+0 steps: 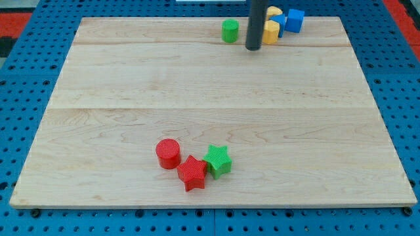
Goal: Push green circle towards top left
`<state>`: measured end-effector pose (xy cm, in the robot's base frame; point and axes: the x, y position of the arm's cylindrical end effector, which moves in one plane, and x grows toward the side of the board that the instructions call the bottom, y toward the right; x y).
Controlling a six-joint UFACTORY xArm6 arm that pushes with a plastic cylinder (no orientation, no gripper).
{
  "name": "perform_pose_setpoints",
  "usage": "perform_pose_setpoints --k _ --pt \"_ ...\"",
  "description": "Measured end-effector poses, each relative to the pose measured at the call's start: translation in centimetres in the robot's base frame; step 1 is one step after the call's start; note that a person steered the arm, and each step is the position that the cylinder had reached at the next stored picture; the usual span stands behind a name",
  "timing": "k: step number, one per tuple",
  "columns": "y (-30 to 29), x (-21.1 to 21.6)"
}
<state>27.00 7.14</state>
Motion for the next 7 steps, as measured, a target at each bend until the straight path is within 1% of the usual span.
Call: perform_pose_setpoints --k 2,4,5,6,7 --pt "-2.4 -6.6" --pt "-3.7 -7.6" --pt "-6.3 -7.7" --pt "-12.0 -7.8" --pt "-19.8 -7.8"
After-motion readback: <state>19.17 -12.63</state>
